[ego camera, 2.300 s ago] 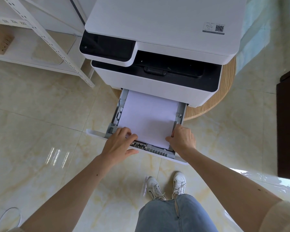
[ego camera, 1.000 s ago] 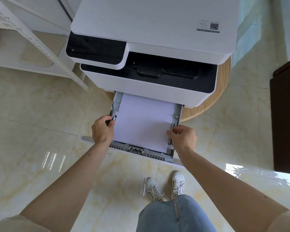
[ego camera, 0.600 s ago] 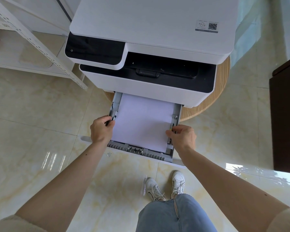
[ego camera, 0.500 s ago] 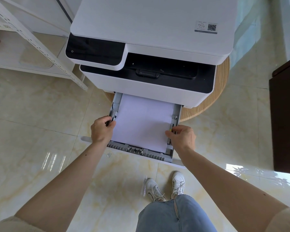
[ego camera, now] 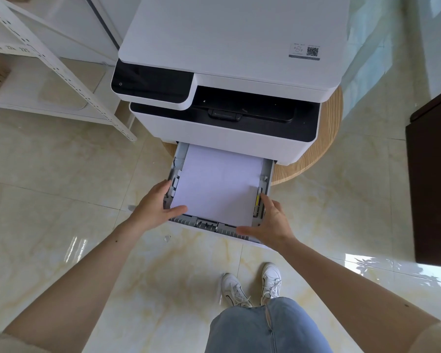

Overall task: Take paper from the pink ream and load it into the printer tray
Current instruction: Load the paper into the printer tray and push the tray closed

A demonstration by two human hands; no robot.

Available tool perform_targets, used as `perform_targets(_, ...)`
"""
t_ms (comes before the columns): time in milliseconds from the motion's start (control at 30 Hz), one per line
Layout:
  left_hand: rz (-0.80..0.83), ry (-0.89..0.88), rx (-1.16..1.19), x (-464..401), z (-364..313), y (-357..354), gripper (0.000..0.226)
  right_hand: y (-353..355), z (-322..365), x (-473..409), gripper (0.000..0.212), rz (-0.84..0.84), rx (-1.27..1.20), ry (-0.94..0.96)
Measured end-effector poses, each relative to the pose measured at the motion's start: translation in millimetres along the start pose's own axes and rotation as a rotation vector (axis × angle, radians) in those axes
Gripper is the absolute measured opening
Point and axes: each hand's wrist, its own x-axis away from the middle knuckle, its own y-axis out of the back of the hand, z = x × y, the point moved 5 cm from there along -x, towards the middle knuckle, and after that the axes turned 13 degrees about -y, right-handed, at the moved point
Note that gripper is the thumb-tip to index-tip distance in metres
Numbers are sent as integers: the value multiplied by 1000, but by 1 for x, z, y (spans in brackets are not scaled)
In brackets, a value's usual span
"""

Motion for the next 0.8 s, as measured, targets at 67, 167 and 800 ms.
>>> perform_targets(67,62,-9,-12,7,-4,-1,90,-3,-1,4,128,21,17,22)
perform_targets(167,166,16,-113,12,5,-3,117,-8,-5,8,136,46,51,30)
perform_targets(800,182,-16,-401,12,4,4,109,-2,-7,5,127,-32,63,16)
